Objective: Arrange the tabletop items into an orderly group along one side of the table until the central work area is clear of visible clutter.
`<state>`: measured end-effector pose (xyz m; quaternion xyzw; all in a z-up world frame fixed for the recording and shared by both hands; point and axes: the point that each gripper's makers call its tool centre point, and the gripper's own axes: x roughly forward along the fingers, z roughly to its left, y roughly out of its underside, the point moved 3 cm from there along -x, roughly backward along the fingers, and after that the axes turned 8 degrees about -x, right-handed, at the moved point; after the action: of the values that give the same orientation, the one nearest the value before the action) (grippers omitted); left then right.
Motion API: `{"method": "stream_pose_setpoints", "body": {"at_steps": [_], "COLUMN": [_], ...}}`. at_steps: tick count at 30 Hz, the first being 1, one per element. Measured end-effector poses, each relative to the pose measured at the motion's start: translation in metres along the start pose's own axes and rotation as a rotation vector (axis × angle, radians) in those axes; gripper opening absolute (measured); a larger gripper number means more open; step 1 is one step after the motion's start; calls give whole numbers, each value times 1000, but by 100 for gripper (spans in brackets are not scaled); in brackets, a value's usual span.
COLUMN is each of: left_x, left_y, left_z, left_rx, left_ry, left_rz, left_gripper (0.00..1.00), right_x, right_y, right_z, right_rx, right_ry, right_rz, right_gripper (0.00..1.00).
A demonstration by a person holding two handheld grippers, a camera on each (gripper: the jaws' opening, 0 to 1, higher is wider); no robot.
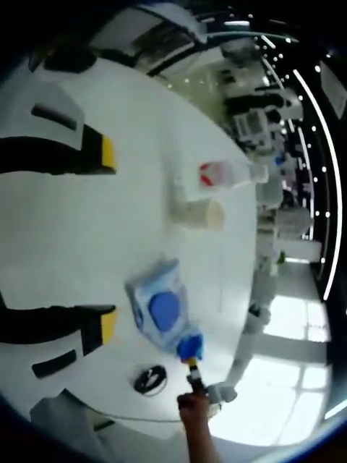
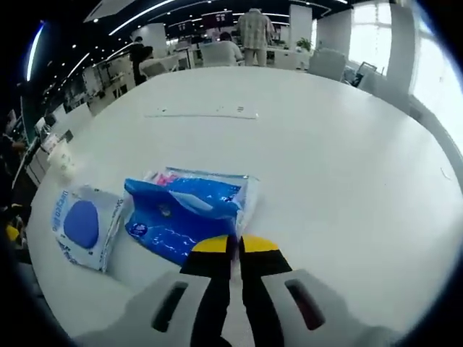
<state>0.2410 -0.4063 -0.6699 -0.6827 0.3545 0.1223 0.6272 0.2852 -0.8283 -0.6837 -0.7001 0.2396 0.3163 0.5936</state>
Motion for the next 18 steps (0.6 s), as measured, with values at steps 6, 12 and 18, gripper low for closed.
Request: {"method": "stream_pose_setpoints", "body": {"at_steps": [6, 12, 18], "left_x": [0, 3, 3], "left_y": [2, 4, 6], "left_z": [0, 0, -1], "left_rx": [6, 16, 28], "left_ry": [-6, -6, -4], "left_rz": [9, 20, 29], "left_gripper": [70, 70, 70], "right_x": [15, 8, 18], "right_y": [1, 0, 0], "right_z": [-15, -11, -19], "right_rx": [-25, -39, -28], "right_ry": [-16, -30, -34], "right_rz": [10, 3, 2], "right_gripper": [4, 4, 5]}}
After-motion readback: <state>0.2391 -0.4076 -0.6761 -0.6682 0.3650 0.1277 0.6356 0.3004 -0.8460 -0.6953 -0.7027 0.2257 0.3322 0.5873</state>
